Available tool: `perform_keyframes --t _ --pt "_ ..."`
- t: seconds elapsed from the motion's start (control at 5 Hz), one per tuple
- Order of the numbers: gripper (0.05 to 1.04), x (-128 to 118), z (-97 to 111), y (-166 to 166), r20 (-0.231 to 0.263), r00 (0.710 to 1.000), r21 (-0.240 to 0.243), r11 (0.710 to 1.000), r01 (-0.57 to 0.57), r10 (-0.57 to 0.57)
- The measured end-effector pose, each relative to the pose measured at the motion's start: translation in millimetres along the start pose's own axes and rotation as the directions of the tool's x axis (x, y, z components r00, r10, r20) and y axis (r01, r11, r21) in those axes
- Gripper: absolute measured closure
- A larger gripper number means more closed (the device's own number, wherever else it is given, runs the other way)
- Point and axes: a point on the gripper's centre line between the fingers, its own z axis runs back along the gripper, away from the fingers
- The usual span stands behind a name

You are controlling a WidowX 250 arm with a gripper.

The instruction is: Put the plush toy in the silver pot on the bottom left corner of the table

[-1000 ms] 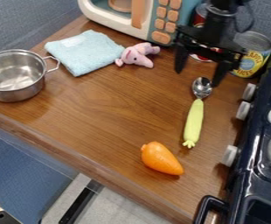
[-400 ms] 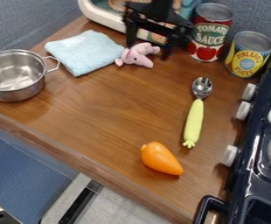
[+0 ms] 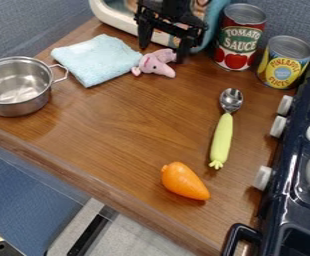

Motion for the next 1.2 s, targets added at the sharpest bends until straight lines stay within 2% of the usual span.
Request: perform_keyframes --t 0.2,0.4,0.6,0.8,1.0,1.2 --pt "0.083 12.4 -16.6 -1.7 -0.03 0.999 -0.035 0.999 0.036 -0.037" --pt "0.083 14.3 -33.2 -3.3 -0.07 0.996 -0.037 0.998 0.058 -0.06" --pt "0.116 15.2 -38.1 -4.0 -0.076 0.995 -0.035 0.998 0.058 -0.06" --pt "0.326 10.6 -39.6 -9.0 -0.046 0.997 -0.046 0.997 0.055 -0.057" --pt "0.463 3.4 -37.9 -19.5 -0.029 0.998 -0.051 0.997 0.06 -0.061" --pt "0.549 -7.9 -32.2 -26.1 -0.037 0.997 -0.051 0.997 0.065 -0.067"
